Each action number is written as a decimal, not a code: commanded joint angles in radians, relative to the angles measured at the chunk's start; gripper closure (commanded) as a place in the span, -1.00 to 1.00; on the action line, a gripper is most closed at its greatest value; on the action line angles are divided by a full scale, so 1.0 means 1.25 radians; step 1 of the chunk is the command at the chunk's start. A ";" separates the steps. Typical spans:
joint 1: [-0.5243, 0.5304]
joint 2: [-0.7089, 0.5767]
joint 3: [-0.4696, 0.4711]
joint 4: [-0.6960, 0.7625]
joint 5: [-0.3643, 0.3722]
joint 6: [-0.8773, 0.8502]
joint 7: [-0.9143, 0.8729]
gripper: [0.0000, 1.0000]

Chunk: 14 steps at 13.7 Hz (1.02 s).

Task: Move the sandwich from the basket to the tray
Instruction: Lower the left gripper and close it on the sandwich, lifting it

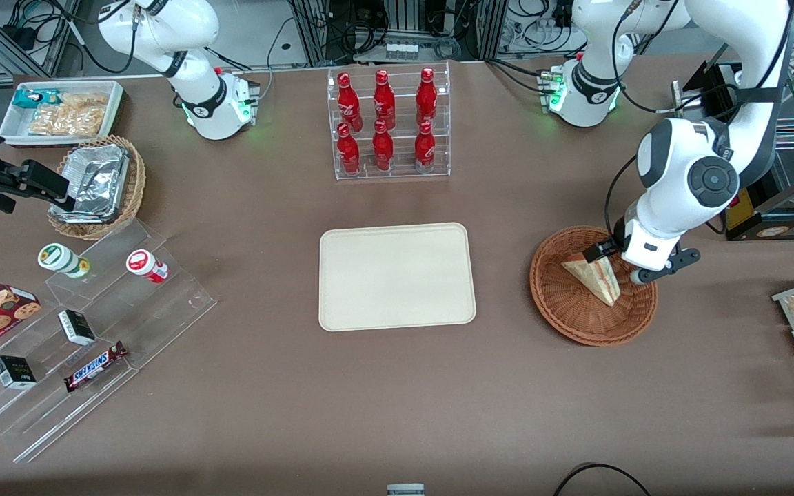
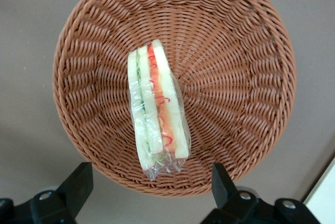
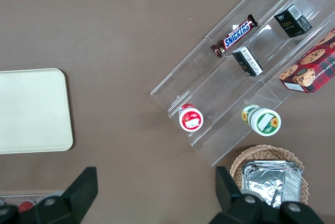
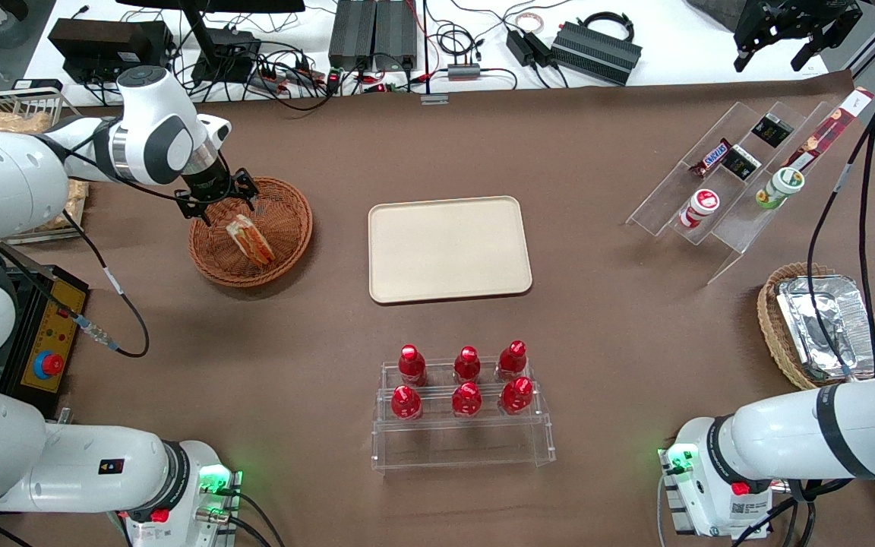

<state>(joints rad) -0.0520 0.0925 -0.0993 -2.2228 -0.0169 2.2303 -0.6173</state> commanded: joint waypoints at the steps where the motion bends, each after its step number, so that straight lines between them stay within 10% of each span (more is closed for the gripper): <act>1: -0.004 -0.014 0.002 -0.042 0.001 0.051 -0.151 -1.00; 12: -0.007 0.130 0.003 -0.048 0.000 0.187 -0.293 -1.00; 13: -0.007 0.131 0.003 -0.048 0.000 0.187 -0.294 -0.85; 14: -0.007 0.130 0.003 -0.047 0.000 0.185 -0.311 -0.29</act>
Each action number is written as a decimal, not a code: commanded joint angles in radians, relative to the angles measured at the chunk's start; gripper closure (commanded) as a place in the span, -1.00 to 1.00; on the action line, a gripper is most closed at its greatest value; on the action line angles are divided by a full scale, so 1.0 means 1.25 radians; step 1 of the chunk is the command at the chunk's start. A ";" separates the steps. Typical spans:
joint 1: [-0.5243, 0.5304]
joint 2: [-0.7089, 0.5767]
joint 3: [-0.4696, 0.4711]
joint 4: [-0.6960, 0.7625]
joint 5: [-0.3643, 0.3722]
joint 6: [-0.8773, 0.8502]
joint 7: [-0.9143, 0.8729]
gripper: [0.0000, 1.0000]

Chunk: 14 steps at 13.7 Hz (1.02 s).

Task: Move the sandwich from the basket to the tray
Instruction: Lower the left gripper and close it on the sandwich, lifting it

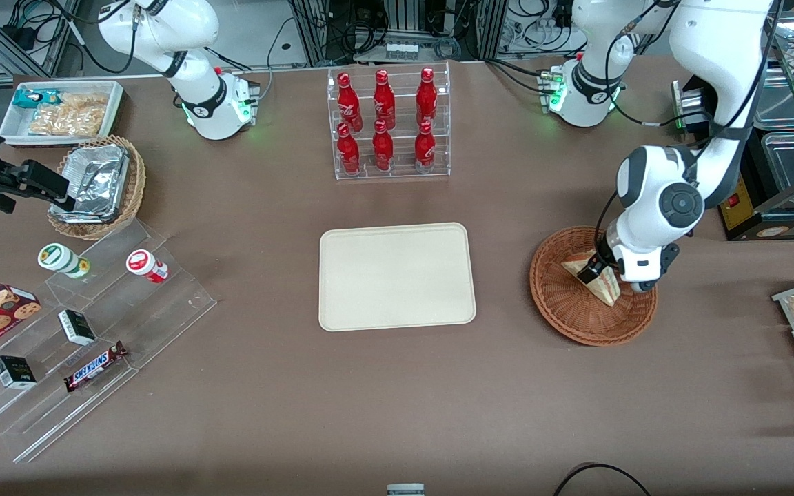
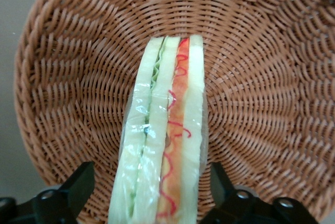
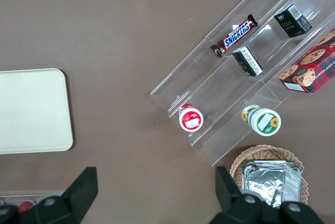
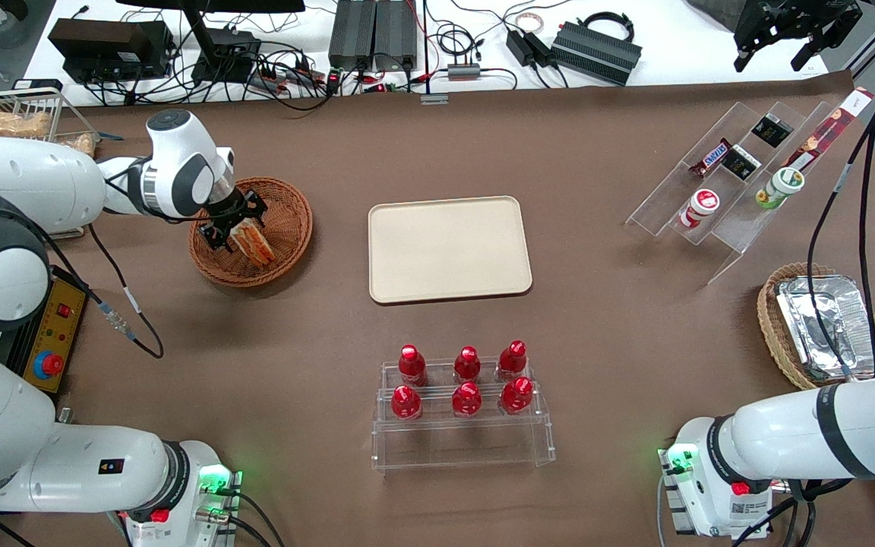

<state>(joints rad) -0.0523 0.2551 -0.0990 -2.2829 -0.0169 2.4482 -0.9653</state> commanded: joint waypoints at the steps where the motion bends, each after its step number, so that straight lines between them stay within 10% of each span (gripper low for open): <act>1: -0.007 -0.002 0.003 0.004 0.001 0.006 -0.044 0.42; 3: -0.007 -0.009 0.003 0.009 0.004 -0.012 -0.040 0.83; 14: -0.169 0.061 -0.009 0.356 0.012 -0.387 0.249 0.84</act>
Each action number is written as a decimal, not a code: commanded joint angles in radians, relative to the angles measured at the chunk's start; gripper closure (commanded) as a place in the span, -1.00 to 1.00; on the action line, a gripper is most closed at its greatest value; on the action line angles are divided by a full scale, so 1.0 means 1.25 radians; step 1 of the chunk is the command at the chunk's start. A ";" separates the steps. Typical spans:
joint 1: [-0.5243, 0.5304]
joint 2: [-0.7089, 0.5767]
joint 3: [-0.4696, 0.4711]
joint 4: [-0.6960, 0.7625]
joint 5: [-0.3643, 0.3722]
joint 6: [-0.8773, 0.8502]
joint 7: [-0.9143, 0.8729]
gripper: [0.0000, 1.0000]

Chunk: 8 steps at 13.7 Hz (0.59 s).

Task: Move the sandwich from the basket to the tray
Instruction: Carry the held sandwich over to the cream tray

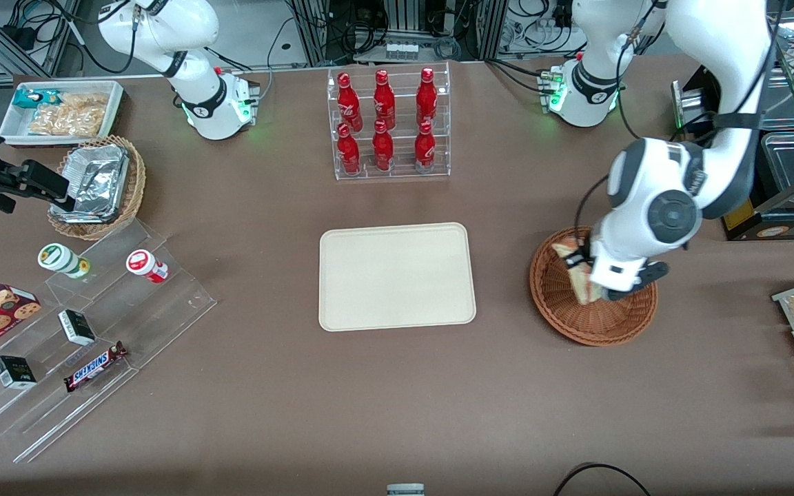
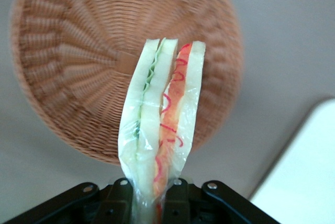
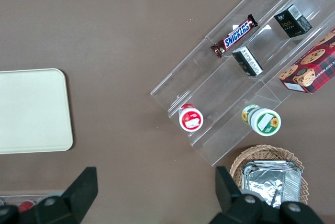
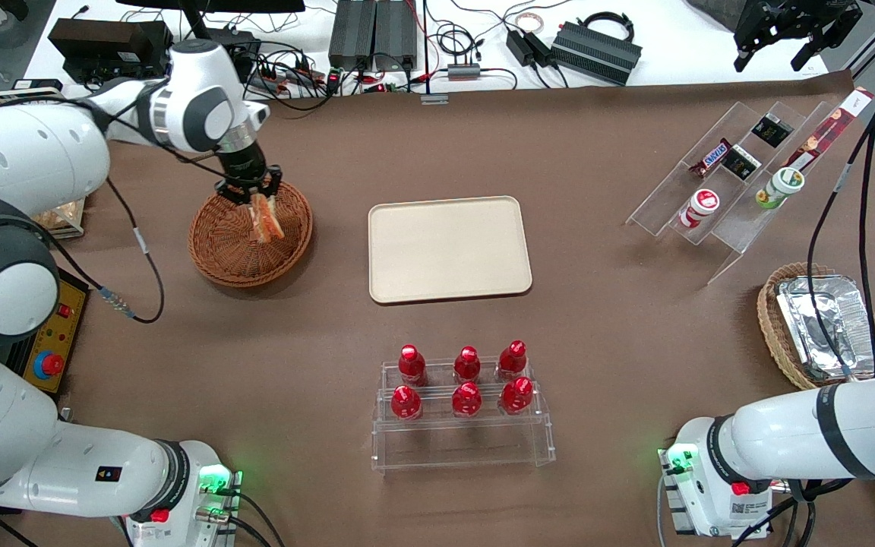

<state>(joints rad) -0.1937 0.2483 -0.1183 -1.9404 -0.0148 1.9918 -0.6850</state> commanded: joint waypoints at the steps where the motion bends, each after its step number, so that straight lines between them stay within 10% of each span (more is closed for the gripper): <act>1: -0.082 0.094 0.005 0.125 0.009 -0.023 0.023 0.84; 8: -0.236 0.260 -0.023 0.315 -0.015 -0.009 -0.081 0.86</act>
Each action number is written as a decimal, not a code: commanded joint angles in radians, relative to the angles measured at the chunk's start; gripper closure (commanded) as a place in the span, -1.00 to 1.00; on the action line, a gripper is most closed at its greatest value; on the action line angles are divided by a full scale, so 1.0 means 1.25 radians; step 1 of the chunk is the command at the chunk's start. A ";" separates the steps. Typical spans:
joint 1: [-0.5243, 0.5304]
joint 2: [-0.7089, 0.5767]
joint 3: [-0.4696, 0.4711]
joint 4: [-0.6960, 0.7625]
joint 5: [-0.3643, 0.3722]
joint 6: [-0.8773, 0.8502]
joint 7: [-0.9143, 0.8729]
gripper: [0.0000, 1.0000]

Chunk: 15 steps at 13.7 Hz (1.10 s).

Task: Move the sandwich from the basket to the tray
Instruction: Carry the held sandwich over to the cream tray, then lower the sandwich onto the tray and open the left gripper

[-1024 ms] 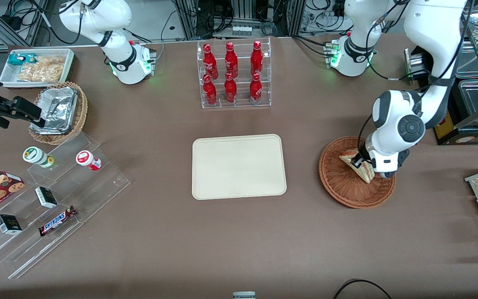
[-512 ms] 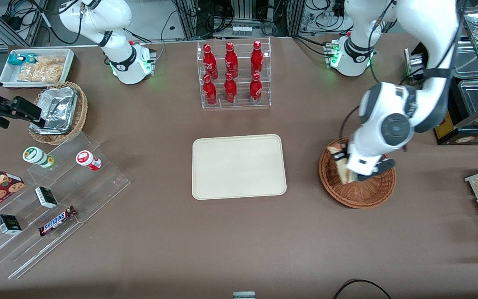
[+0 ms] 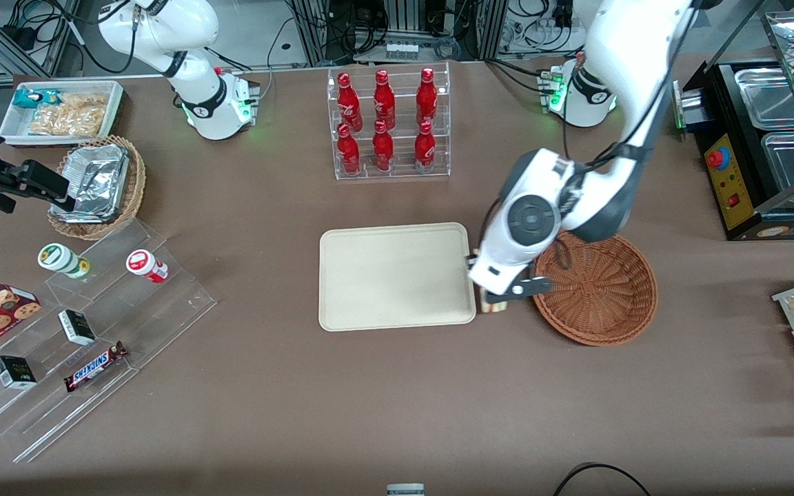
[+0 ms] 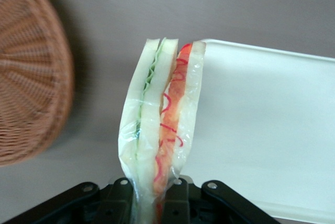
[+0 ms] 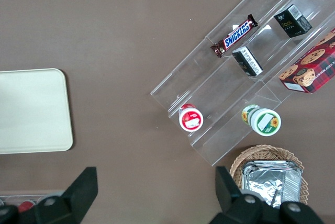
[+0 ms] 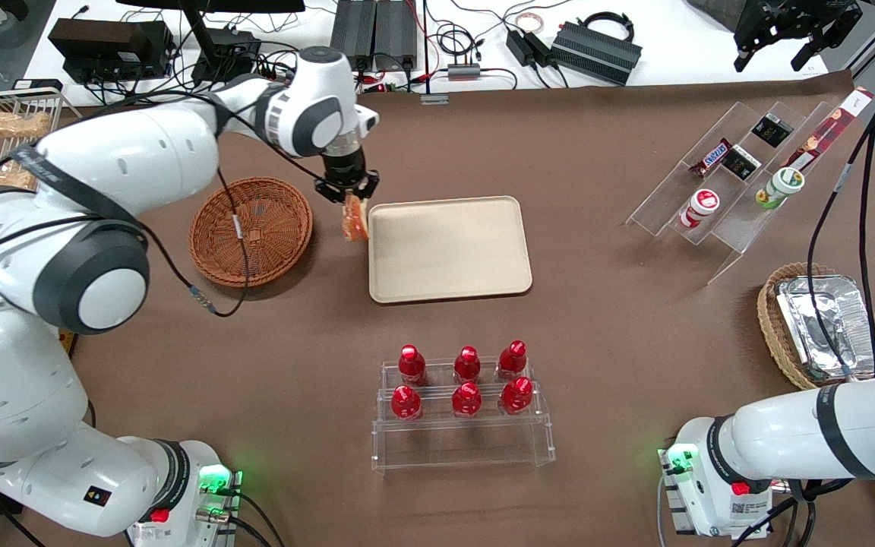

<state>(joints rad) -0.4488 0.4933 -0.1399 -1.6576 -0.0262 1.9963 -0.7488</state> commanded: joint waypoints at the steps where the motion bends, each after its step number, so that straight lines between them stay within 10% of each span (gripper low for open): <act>1: -0.057 0.092 -0.006 0.126 -0.005 -0.012 -0.041 0.86; 13: -0.203 0.259 -0.001 0.261 0.022 0.084 -0.148 0.88; 14: -0.204 0.261 -0.002 0.260 0.022 0.085 -0.148 0.75; 15: -0.204 0.263 -0.002 0.257 0.022 0.085 -0.150 0.19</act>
<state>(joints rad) -0.6917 0.8021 -0.1516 -1.3705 -0.0145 2.1100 -0.9129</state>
